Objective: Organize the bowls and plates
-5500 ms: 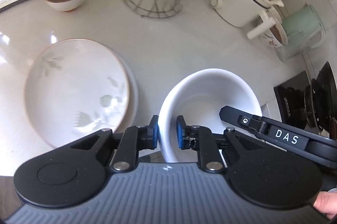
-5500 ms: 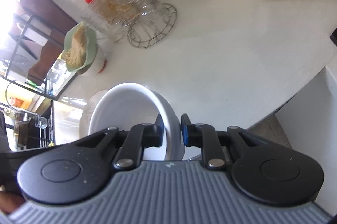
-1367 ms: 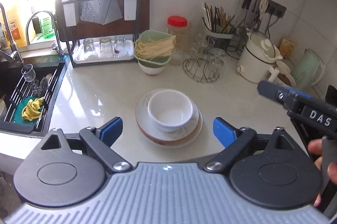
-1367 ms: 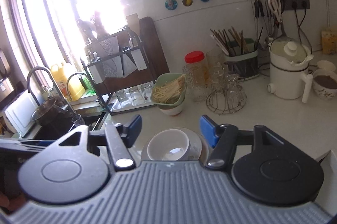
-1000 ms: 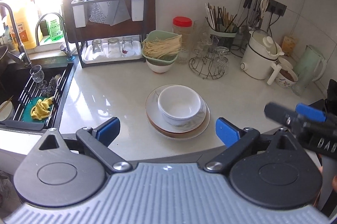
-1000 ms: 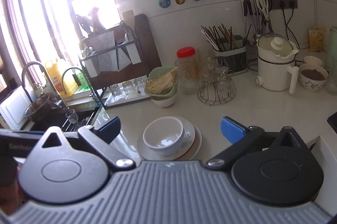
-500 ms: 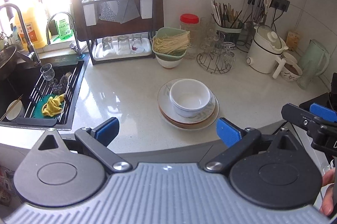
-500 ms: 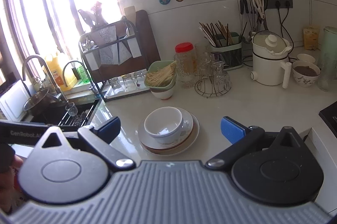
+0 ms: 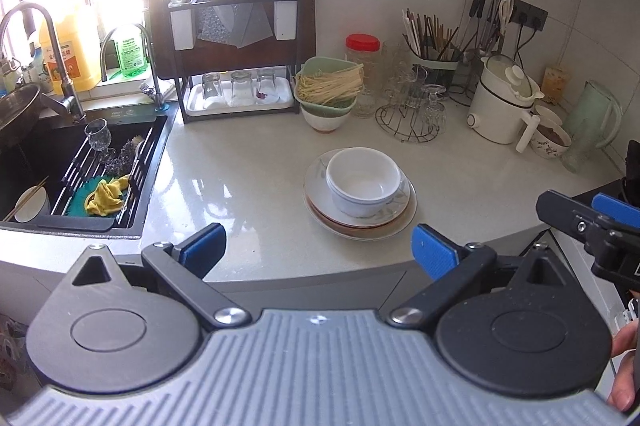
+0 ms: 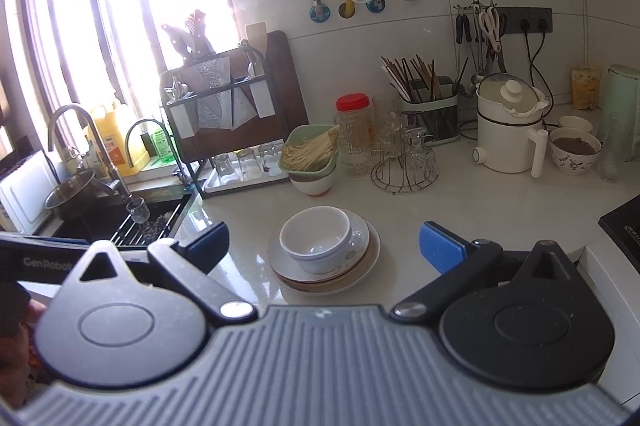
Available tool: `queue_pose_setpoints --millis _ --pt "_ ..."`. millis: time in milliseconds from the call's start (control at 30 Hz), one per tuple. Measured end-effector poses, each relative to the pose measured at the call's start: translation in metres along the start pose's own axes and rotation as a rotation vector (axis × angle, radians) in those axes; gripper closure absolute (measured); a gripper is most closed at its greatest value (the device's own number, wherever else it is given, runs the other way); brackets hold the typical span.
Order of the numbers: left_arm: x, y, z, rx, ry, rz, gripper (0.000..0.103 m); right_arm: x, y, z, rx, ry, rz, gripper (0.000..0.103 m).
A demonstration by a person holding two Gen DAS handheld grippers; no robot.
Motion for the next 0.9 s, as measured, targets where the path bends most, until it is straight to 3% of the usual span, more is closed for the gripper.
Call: queue_pose_setpoints --millis 900 --pt "-0.003 -0.019 0.006 0.012 0.021 0.016 0.002 0.000 -0.017 0.005 -0.005 -0.035 -0.024 0.000"
Point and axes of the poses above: each gripper's, at about its wrist camera, not at the fingertips, and z roughly against the way its jaws point, x to its right, y to its top, the point moved 7 cm from there along -z, roughly the way its jaws point, and after that the axes turned 9 degrees about -x, right-handed, at the moved point
